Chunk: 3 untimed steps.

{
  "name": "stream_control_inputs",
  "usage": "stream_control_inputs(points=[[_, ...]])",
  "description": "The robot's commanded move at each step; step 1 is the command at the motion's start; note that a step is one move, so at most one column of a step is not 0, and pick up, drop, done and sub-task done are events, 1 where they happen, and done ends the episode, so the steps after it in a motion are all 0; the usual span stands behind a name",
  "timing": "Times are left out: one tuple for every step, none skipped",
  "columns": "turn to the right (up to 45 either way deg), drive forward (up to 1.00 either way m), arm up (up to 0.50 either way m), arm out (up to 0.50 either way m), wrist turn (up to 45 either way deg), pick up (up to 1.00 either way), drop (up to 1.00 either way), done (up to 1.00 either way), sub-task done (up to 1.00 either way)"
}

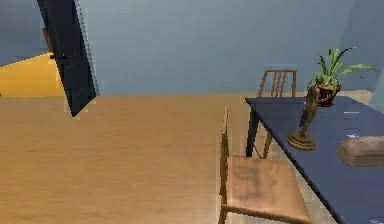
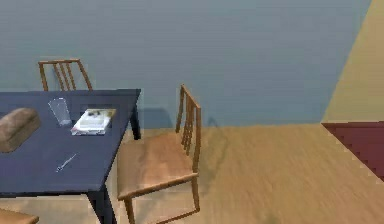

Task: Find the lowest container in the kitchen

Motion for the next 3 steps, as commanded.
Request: stream_control_inputs(points=[[45.0,0.00,0.00,0.00,0.0,0.00,0.00,0.00,0.00],[-45.0,0.00,0.00,0.00,0.0,0.00,0.00,0.00,0.00],[-45.0,0.00,0.00,0.00,0.0,0.00,0.00,0.00,0.00]])
